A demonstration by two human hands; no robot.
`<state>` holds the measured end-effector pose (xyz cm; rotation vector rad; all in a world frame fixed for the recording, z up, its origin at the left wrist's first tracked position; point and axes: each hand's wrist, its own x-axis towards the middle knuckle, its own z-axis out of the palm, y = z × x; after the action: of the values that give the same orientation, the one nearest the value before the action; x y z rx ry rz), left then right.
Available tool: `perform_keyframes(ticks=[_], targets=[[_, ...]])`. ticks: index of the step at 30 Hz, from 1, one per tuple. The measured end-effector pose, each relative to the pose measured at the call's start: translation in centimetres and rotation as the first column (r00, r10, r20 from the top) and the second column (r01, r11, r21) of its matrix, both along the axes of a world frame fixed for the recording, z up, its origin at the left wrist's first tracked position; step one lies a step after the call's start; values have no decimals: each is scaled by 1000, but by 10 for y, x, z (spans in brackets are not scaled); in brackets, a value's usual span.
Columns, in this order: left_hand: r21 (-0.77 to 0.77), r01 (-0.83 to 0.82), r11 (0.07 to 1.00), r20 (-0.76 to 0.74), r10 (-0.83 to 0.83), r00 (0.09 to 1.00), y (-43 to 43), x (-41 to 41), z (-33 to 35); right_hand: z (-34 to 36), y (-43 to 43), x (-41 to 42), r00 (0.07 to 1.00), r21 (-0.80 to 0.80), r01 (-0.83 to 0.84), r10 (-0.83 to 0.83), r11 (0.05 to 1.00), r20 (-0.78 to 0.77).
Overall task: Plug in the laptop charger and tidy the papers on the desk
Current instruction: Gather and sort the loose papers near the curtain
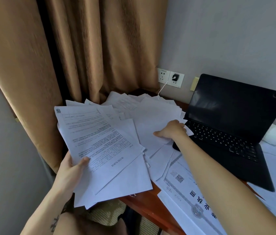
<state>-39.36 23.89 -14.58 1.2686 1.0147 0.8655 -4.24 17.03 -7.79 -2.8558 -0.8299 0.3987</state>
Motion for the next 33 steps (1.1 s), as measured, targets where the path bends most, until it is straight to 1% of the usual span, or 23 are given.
perform_keyframes(ticks=[2, 7, 11, 13, 15, 16, 18, 21, 22, 25, 28, 31, 33], targets=[[6, -1, 1000, -8, 1, 1000, 0, -2, 0, 2, 3, 1, 999, 11, 16, -16, 1000, -43], [26, -4, 1000, -10, 4, 1000, 3, -10, -1, -7, 0, 0, 974, 259, 84, -24, 962, -227], [20, -2, 1000, -7, 3, 1000, 6, -14, -2, -15, -13, 5, 974, 311, 21, 52, 950, -223], [17, 3, 1000, 6, -3, 1000, 6, -14, 0, -17, -20, 6, 983, 277, -56, 102, 959, -152], [22, 9, 1000, 11, -9, 1000, 7, -14, 0, -17, -29, 6, 977, 177, -185, 201, 967, -75], [23, 9, 1000, 11, -9, 1000, 7, -14, 0, -16, -34, 6, 965, 129, -246, 255, 961, -61], [21, 7, 1000, 8, -7, 1000, 8, -14, -1, -15, -42, 10, 935, 80, -340, 346, 937, -79], [23, 8, 1000, 5, -8, 1000, 7, -12, -1, -13, -48, 24, 882, 97, -458, 465, 884, -78], [25, 9, 1000, 9, -9, 1000, 7, -12, 0, -13, -49, 27, 860, 79, -504, 508, 860, -42], [25, 6, 1000, 11, -6, 1000, 7, -13, -2, -17, -51, 32, 779, -21, -616, 613, 787, 134], [18, 0, 1000, 7, 0, 1000, 6, -13, -3, -19, -54, 28, 720, -15, -667, 650, 745, 243], [22, 2, 1000, 2, -2, 1000, 6, -13, -2, -16, -50, 30, 667, -51, -724, 716, 688, 206], [24, 5, 1000, -3, -5, 1000, 6, -13, -1, -14, -48, 31, 624, -121, -751, 758, 649, 191]])
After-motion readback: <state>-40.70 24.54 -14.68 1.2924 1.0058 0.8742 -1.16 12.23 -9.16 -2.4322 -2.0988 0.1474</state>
